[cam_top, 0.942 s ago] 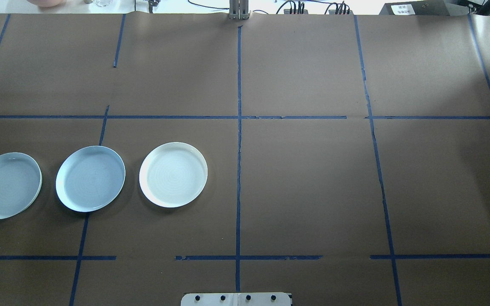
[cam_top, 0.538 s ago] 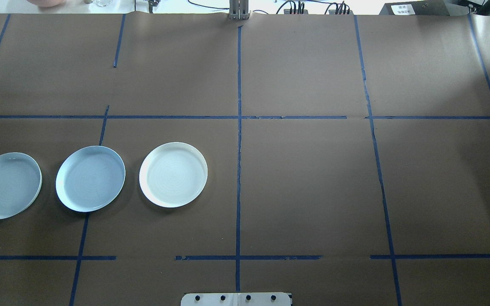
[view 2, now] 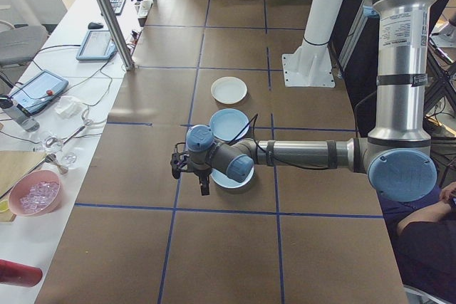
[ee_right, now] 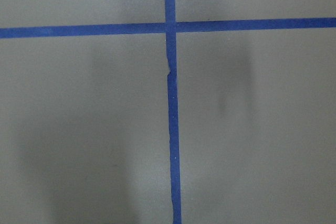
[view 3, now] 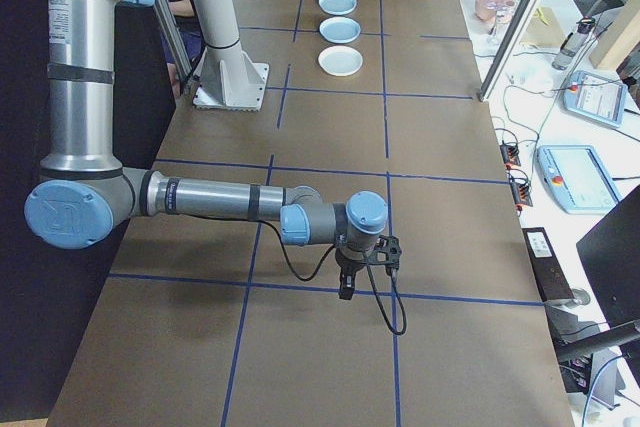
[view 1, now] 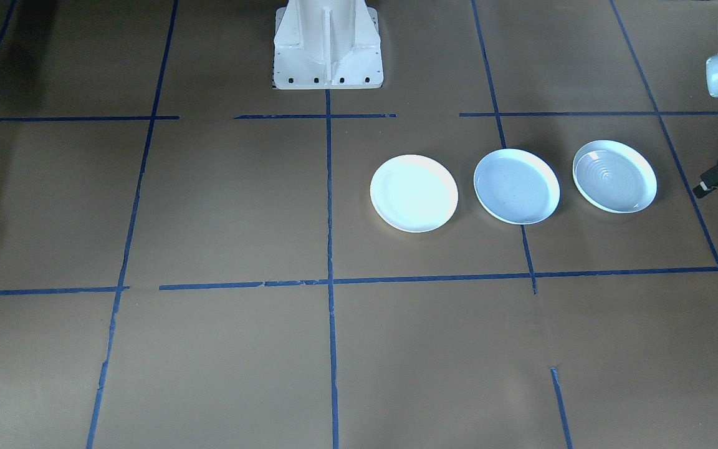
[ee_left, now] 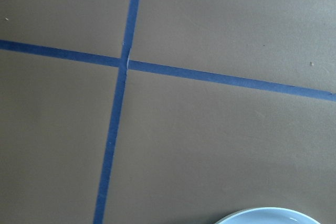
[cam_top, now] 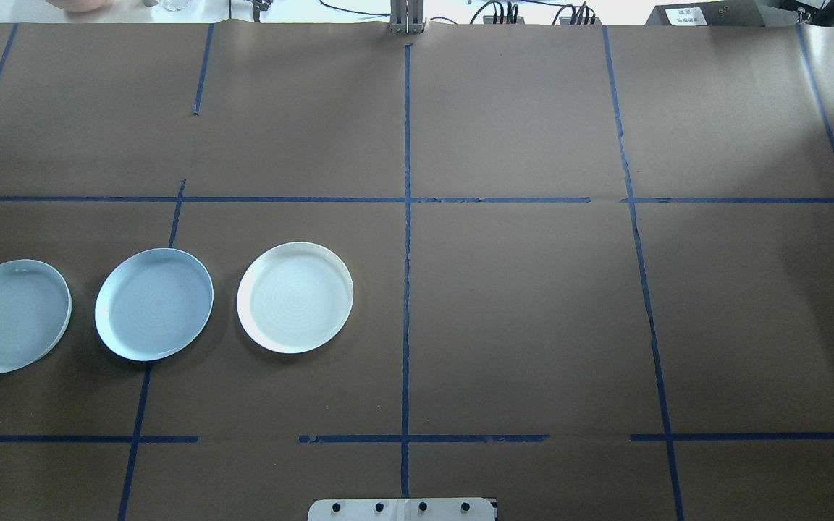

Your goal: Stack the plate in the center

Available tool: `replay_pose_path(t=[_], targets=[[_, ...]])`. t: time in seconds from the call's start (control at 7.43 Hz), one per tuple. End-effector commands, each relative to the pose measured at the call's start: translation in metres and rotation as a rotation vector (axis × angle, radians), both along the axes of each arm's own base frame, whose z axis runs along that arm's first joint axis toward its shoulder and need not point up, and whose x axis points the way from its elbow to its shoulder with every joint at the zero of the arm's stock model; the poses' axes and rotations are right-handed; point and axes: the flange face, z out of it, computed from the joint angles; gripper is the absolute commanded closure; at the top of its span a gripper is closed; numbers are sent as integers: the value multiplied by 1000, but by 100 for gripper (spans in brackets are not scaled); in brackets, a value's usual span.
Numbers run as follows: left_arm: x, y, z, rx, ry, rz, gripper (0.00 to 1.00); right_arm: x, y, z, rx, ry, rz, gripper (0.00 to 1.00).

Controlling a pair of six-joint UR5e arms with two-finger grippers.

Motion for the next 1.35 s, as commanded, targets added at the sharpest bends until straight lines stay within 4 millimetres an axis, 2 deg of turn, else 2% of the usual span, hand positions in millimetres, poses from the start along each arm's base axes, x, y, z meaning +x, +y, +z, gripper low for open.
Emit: replay_pose_path(t=[0.0,0.13,0.4,0.54,1.08,1.21], targets=[[5,27,24,18,9,-1,0,0,0,0,0,0,0,0],[19,45,31,10,25,6,0,0,0,0,0,0,0,0],[28,78,43,1,53,9,0,0,0,0,0,0,0,0],[36,87,45,-12,59,18,0,0,0,0,0,0,0,0],[58,93,48,-20,57,70,1,0,0,0,0,0,0,0],[59,93,48,-18,56,70,4,0,0,0,0,0,0,0]])
